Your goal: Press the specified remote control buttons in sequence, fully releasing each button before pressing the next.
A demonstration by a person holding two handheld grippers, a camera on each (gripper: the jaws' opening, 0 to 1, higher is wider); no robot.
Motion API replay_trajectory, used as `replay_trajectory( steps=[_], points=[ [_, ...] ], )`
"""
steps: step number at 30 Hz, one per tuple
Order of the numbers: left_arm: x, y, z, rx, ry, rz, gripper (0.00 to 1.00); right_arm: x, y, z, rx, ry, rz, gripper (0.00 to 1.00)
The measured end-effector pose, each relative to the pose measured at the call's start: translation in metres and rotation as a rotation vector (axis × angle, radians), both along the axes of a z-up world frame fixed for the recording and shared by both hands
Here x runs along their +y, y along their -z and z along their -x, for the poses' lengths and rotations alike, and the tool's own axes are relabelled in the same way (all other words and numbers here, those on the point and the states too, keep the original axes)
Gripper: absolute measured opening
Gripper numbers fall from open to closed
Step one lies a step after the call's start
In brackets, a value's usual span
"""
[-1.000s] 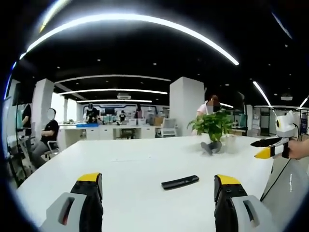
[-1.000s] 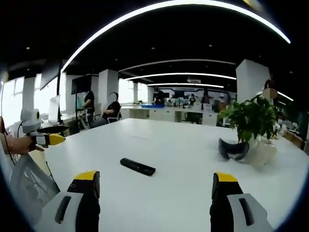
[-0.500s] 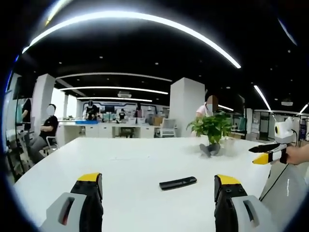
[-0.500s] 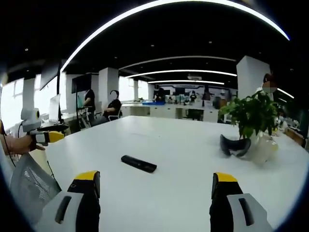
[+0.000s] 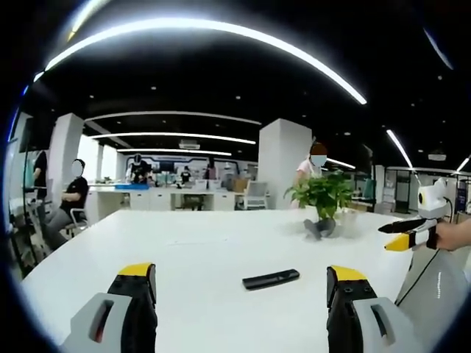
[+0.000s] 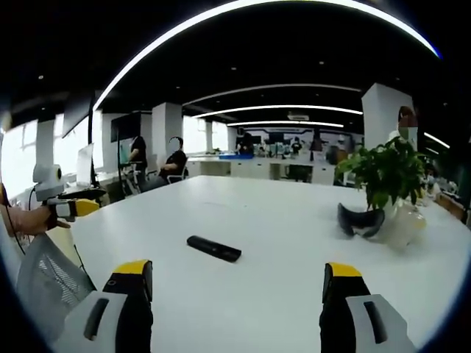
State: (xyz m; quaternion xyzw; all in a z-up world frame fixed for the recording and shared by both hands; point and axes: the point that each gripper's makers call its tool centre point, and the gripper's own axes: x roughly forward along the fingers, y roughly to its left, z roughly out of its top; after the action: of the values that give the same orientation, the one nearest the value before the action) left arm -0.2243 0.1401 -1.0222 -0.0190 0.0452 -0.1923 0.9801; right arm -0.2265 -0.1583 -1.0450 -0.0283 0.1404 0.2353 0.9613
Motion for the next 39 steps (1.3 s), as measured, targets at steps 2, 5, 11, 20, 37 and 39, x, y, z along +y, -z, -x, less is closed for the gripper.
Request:
replay_trajectory(
  steps=[2,5,11,20,37,39],
  points=[
    [-0.001,0.0,0.0,0.007,-0.004,0.011,1.0,-0.003,0.005,-0.001,0.033,0.024,-0.009,0.96],
    [-0.004,-0.004,0.0,-0.011,0.002,-0.01,1.0,-0.012,-0.004,-0.006,-0.041,0.048,0.058,0.95],
    [-0.009,-0.012,0.002,-0.044,-0.001,0.005,1.0,-0.01,0.003,-0.002,-0.002,0.033,0.03,0.97],
    [0.003,-0.029,0.001,-0.111,-0.036,0.124,1.0,0.007,0.002,0.004,-0.001,-0.042,0.015,0.98],
    [0.003,-0.021,-0.001,-0.076,-0.043,0.098,1.0,0.003,0.004,0.002,-0.008,-0.031,0.02,0.97],
    [0.004,-0.021,0.0,-0.076,-0.041,0.096,1.0,0.0,0.004,0.0,-0.01,-0.017,0.024,0.97]
  ],
)
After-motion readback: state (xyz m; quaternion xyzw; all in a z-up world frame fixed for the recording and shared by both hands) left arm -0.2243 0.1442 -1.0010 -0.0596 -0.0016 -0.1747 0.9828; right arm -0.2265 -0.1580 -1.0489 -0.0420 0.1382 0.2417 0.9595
